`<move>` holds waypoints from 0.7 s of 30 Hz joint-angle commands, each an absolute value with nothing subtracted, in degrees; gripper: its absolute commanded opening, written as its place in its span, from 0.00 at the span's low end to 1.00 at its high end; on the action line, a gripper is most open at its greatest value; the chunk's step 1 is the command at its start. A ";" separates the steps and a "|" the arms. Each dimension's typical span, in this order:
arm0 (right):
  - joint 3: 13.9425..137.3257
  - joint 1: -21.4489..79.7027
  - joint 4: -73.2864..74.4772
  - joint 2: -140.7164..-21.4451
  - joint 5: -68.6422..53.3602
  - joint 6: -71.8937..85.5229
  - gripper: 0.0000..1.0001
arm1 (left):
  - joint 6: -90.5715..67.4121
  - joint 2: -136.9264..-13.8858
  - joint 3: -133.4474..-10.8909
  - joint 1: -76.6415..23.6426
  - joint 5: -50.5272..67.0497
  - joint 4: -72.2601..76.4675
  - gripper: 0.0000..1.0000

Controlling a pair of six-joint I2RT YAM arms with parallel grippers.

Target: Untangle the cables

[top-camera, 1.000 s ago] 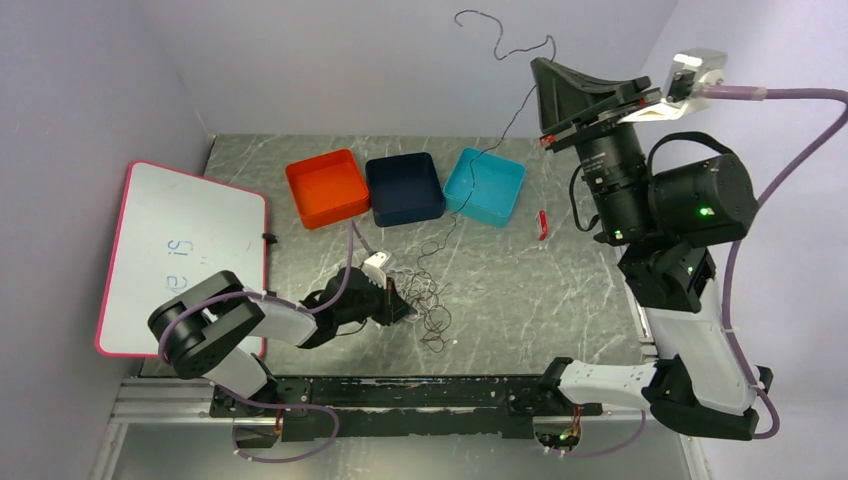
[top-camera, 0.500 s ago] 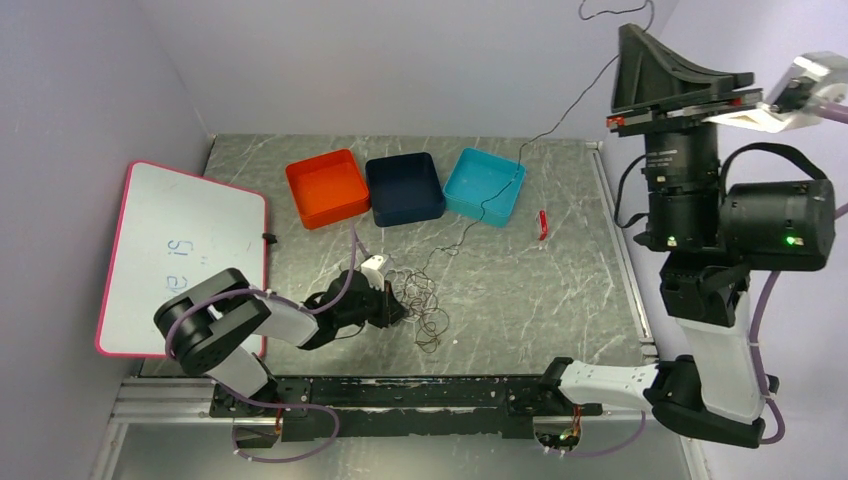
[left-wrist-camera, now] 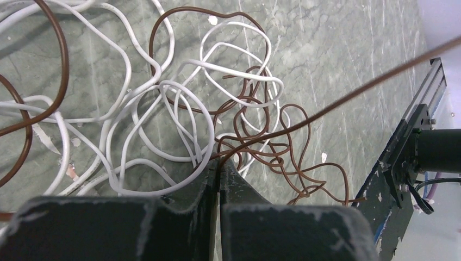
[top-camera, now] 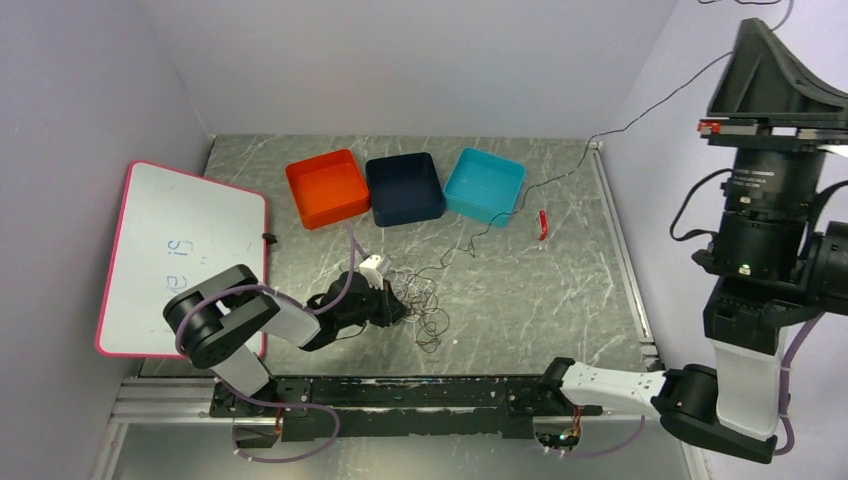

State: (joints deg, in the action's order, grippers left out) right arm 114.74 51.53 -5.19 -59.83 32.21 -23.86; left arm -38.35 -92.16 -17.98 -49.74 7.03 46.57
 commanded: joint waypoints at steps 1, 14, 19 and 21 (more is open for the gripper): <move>116.69 51.35 -7.67 -58.98 34.24 -28.33 0.00 | -38.52 -95.45 -16.48 -50.10 3.85 42.89 0.07; 117.42 51.49 -9.22 -58.11 36.19 -32.17 0.00 | -38.94 -96.10 -16.94 -50.10 2.98 41.68 0.07; 115.92 51.50 -6.07 -59.30 37.75 -30.68 0.00 | -36.47 -92.42 -18.87 -50.19 3.84 37.95 0.10; 115.92 51.44 -1.59 -60.39 38.00 -28.42 0.00 | -35.23 -89.98 -19.50 -50.25 3.66 35.65 0.12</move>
